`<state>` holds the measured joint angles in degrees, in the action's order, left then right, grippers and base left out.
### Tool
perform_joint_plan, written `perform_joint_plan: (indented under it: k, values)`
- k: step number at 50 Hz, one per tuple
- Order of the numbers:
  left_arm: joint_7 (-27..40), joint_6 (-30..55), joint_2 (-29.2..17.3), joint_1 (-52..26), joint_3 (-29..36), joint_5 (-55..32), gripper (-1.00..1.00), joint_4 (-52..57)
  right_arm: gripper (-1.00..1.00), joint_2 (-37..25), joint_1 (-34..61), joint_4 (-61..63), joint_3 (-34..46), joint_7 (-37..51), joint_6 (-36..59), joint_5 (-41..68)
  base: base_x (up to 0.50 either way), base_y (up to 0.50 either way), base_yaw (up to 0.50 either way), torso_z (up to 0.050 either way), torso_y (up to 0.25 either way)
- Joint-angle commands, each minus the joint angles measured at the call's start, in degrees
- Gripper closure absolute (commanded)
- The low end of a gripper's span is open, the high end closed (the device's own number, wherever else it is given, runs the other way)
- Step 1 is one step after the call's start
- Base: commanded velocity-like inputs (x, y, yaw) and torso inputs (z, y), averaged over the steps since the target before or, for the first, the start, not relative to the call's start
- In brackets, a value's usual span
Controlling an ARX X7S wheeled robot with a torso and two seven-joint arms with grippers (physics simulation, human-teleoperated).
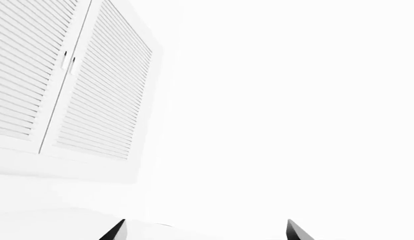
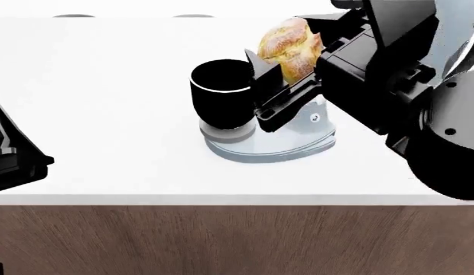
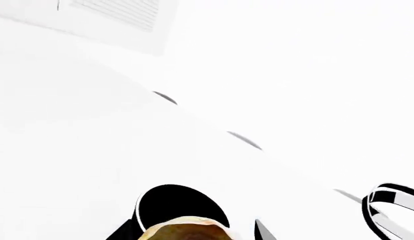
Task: Place the bread in the stand mixer bowl.
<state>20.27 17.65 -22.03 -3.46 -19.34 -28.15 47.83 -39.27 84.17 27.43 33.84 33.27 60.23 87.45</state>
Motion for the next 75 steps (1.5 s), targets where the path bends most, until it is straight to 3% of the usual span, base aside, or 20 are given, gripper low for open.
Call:
perform_joint_plan:
  k: [1, 4, 8, 28, 48, 50, 75]
  values:
    - [0.24, -0.05, -0.30, 0.24, -0.26, -0.28, -1.00, 0.05, 1.00, 10.10, 5.69, -14.42, 6.04, -10.86, -2.47, -14.39, 0.00, 0.00, 0.00, 0.000, 0.000]
    - [0.28, -0.22, -0.27, 0.32, -0.31, -0.27, -1.00, -0.08, 1.00, 11.23, 6.49, -17.00, 6.94, -11.85, -2.92, -16.18, 0.00, 0.00, 0.00, 0.000, 0.000]
    - [0.55, 0.19, -0.68, 0.22, -0.85, -0.85, -1.00, 0.27, 1.00, 8.44, 4.54, -11.05, 5.03, -7.98, -2.04, -12.60, 0.00, 0.00, 0.00, 0.000, 0.000]
    - [0.90, 0.07, -1.11, 0.25, -0.84, -1.14, -1.00, 0.16, 1.00, 9.26, 4.67, -12.74, 6.29, -10.02, -2.95, -14.32, 0.00, 0.00, 0.00, 0.000, 0.000]
    - [-0.23, -3.36, 0.00, 2.13, -0.10, 0.56, -1.00, -1.51, 1.00, 17.02, 5.82, -30.89, 11.48, -21.31, -10.00, -24.07, 0.00, 0.00, 0.00, 0.000, 0.000]
    - [1.08, -0.69, -1.22, 0.69, -0.58, -0.99, -1.00, -0.28, 1.00, 18.45, 6.63, -34.55, 12.14, -23.42, -11.34, -25.55, 0.00, 0.00, 0.00, 0.000, 0.000]
    - [1.36, -1.12, -1.54, 0.98, -0.46, -1.16, -1.00, -0.49, 1.00, 30.17, 9.06, -66.32, 12.92, -37.85, -20.03, -28.99, 0.00, 0.00, 0.00, 0.000, 0.000]
